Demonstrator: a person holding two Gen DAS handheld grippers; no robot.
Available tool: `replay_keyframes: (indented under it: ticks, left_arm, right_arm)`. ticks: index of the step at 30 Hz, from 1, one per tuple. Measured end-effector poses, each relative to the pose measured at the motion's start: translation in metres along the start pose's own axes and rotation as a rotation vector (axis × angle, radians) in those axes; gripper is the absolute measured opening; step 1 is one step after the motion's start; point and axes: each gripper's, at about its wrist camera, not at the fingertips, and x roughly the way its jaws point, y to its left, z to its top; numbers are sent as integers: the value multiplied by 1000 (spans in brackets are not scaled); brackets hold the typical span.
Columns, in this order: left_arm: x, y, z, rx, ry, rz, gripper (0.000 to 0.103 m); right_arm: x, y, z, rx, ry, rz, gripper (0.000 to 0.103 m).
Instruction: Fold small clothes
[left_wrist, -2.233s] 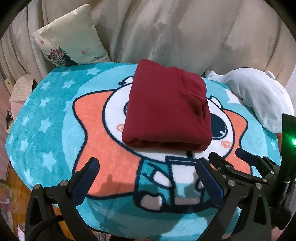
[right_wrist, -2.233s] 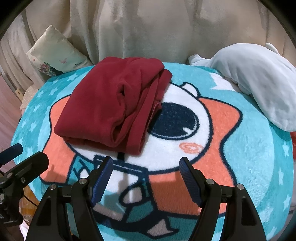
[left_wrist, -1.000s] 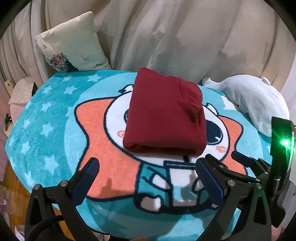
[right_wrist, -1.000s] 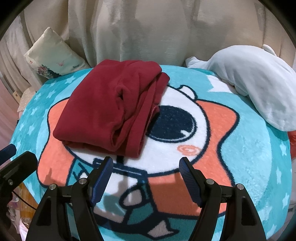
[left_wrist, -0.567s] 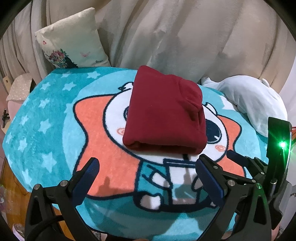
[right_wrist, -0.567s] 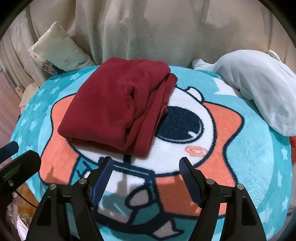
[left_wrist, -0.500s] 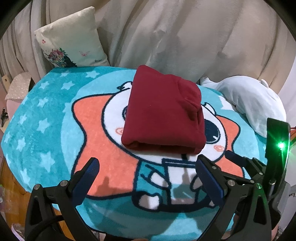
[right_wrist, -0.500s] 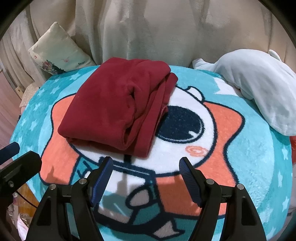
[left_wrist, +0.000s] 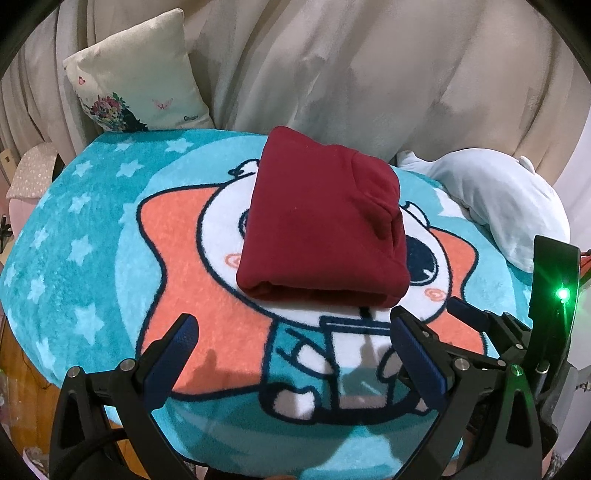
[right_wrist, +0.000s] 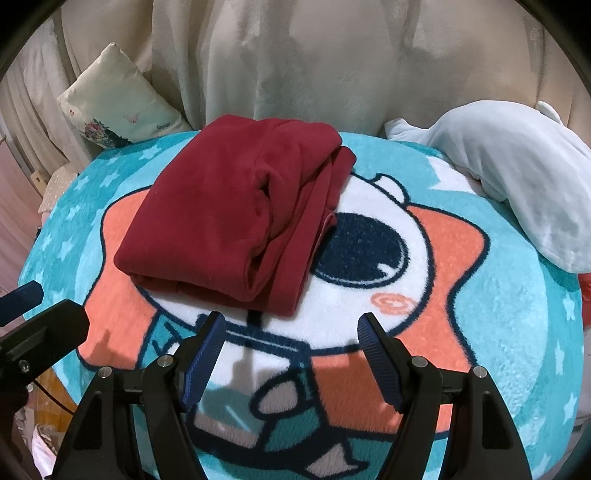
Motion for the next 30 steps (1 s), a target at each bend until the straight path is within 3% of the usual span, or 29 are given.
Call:
replay_keyframes:
  ticks: [24, 30]
  left_arm:
    - [4, -1, 0, 0, 13, -16, 103]
    - [2, -2, -2, 2, 13, -16, 103]
  right_arm:
    - [2, 6, 0, -15, -11, -7, 78]
    - [-2, 9, 0, -56, -26, -77, 78]
